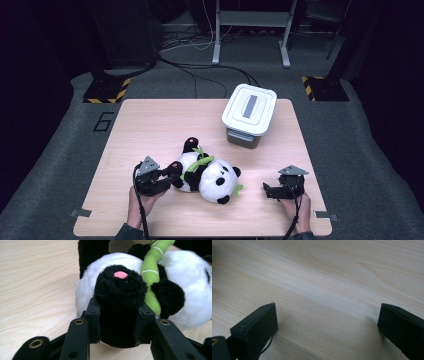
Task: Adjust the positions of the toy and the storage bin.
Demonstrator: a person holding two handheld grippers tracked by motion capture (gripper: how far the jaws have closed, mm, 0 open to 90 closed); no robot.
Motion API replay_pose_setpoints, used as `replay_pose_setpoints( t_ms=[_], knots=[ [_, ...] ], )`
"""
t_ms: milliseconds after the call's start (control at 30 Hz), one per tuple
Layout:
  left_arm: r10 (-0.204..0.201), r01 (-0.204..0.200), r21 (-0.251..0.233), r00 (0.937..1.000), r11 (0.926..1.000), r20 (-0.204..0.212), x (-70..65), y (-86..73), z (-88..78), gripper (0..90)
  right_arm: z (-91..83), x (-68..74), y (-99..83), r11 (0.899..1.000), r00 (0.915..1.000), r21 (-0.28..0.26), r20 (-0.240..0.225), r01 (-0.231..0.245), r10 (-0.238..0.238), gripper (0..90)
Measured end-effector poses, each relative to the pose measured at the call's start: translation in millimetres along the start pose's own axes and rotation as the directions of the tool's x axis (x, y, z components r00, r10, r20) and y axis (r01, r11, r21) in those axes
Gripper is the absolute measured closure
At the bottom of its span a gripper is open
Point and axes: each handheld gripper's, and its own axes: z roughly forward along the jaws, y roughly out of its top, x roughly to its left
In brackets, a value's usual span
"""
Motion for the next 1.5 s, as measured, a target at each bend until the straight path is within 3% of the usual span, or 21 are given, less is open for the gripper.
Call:
replay_pose_setpoints(
  t_ms=[233,367,900,1067,1300,1500],
  knots=[
    [0.011,-0.011,-0.019,0.9999,0.9998,-0.009,-0.4,-1.5,-1.3,65.9,0.0,0.0,0.0,1.000,1.0000,-0.001,0.001,-0.001,0.001,2.0],
    [-0.003,0.002,-0.031,0.9997,0.9995,-0.022,4.2,-1.7,-4.0,66.0,-0.1,-0.1,0.0,1.000,1.0000,-0.001,0.000,-0.001,0.001,2.1],
    [-0.043,0.036,-0.060,0.9922,0.9975,-0.117,38.2,-6.7,-30.2,66.1,-0.2,-0.1,-0.1,1.000,1.0000,-0.002,0.001,-0.003,0.003,2.3],
    [-0.062,0.053,-0.066,0.9864,0.9964,-0.152,56.6,-8.8,-41.3,66.1,-0.1,-0.1,0.0,1.000,1.0000,-0.002,0.001,-0.002,0.002,2.3],
    [-0.073,0.063,-0.065,0.9811,0.9959,-0.179,71.7,-11.4,-50.9,66.0,-0.1,-0.1,0.0,1.000,1.0000,-0.002,0.002,-0.002,0.002,2.3],
    [-0.090,0.076,-0.071,0.9722,0.9946,-0.216,86.5,-13.3,-60.3,66.0,0.0,-0.1,0.1,1.000,1.0000,-0.001,0.003,-0.002,0.002,2.3]
  ],
)
